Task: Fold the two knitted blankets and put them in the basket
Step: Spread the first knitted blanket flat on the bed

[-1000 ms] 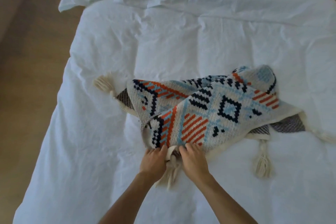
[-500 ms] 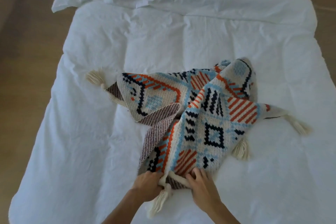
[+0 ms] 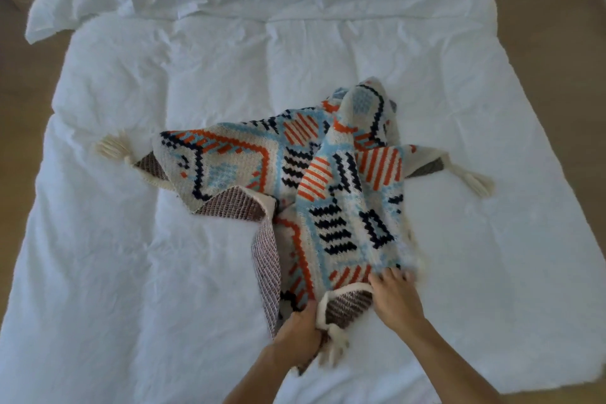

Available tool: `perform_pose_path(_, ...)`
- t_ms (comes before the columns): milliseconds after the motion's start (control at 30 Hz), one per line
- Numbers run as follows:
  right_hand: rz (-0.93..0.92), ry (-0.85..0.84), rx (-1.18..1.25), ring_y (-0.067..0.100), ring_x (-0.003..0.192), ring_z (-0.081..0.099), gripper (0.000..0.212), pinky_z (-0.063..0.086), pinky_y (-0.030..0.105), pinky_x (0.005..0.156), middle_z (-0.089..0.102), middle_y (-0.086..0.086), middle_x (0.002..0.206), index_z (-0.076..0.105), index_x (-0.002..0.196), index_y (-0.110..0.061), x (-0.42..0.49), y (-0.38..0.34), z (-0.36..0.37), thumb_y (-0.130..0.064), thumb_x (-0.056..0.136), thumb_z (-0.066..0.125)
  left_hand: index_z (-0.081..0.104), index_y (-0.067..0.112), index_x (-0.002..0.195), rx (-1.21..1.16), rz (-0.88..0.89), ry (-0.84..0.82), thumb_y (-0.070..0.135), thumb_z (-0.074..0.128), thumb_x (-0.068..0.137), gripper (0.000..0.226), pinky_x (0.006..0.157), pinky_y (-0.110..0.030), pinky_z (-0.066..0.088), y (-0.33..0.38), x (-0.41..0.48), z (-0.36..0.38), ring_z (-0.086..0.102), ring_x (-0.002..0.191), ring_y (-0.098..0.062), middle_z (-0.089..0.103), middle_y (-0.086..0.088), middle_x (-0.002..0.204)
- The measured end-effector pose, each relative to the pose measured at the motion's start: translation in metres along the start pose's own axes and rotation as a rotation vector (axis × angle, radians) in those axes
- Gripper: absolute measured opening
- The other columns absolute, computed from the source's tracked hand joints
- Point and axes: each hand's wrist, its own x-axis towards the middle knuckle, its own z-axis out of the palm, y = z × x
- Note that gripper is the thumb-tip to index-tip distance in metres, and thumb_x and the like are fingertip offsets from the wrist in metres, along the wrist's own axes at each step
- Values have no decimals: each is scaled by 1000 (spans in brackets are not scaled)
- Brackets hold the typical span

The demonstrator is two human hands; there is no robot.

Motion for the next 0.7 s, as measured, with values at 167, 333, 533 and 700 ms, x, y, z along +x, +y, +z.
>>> perform_pose_path(167, 148, -114, 44, 26, 130, 32, 50, 27, 42, 105, 40, 4, 138, 37, 137, -21, -24, 45, 14, -16, 88, 48, 45, 19, 127, -55, 105, -121, 24, 49, 92, 36, 78, -36, 49, 46, 10, 39, 59, 99, -27, 61, -9, 113)
perform_pose_path(333, 24, 7, 215, 23, 132, 31, 46, 31, 35, 104, 40, 2, 139, 45, 134, -20, -37, 50, 22, -15, 88, 49, 53, 20, 105, -111, 77, 68, 9, 45, 92, 20, 66, -29, 49, 48, 25, 20, 58, 78, -14, 61, 1, 90)
perform_pose_path(533, -17, 148, 266, 24, 141, 22, 46, 26, 37, 111, 31, 3, 150, 50, 132, -22, -17, 68, 23, -10, 87, 53, 56, 26, 100, -189, 7, 271, 1, 43, 91, 30, 56, -23, 54, 50, 58, -15, 62, 69, -10, 63, 5, 83)
perform_pose_path(700, -276, 177, 307, 27, 122, 48, 31, 36, 41, 108, 61, 11, 121, 64, 112, -5, 18, 90, 30, 1, 82, 57, 44, 26, 105, -27, -110, 158, 34, 50, 90, 19, 68, -31, 52, 69, 73, 7, 60, 79, -14, 61, 4, 91)
